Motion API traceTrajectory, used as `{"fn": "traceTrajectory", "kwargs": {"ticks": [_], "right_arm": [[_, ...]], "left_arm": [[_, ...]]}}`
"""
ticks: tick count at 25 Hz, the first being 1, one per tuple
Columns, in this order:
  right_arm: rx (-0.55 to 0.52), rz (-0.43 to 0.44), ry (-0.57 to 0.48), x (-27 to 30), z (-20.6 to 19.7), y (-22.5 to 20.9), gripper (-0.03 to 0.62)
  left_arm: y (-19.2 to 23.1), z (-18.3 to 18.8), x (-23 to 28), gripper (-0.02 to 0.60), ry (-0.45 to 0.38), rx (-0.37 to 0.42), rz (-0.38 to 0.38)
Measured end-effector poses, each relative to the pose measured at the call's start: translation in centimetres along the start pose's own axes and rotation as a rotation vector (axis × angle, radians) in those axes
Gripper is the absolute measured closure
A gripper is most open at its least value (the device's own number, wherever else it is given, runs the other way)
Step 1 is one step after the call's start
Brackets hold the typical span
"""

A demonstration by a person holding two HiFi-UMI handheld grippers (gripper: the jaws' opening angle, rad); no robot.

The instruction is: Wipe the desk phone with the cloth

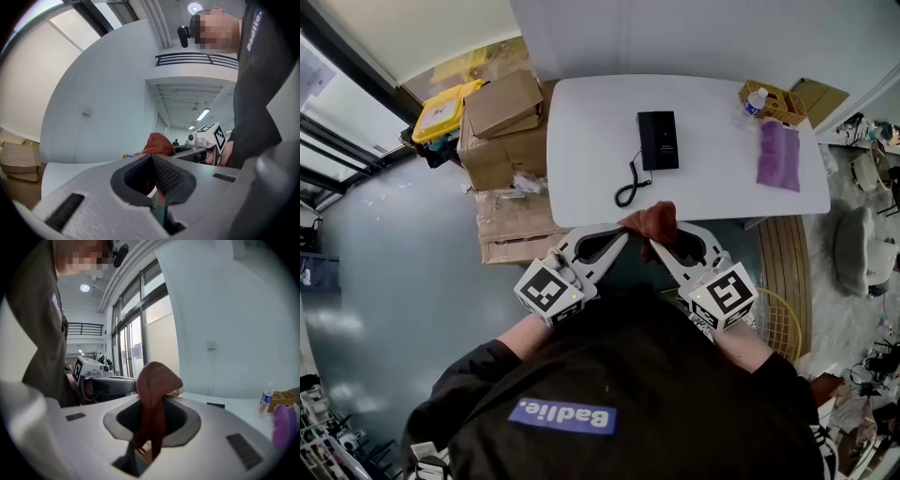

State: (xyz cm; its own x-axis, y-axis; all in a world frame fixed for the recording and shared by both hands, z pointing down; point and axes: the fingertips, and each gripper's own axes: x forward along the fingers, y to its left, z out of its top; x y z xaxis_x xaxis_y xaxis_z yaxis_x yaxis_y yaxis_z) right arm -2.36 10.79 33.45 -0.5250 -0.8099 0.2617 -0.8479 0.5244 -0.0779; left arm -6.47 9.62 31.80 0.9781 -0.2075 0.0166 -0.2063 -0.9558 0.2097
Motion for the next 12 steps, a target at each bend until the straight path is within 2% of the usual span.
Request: {"fn": "traceTrajectory", "kwargs": {"ticks": [12], "right_arm": [[-0.012, -0.031, 0.01, 3.9, 1.2, 1.0, 0.505]], "left_arm": [[4.2, 0.7, -2.9, 0.572, -0.008, 0.002, -0.005]]}}
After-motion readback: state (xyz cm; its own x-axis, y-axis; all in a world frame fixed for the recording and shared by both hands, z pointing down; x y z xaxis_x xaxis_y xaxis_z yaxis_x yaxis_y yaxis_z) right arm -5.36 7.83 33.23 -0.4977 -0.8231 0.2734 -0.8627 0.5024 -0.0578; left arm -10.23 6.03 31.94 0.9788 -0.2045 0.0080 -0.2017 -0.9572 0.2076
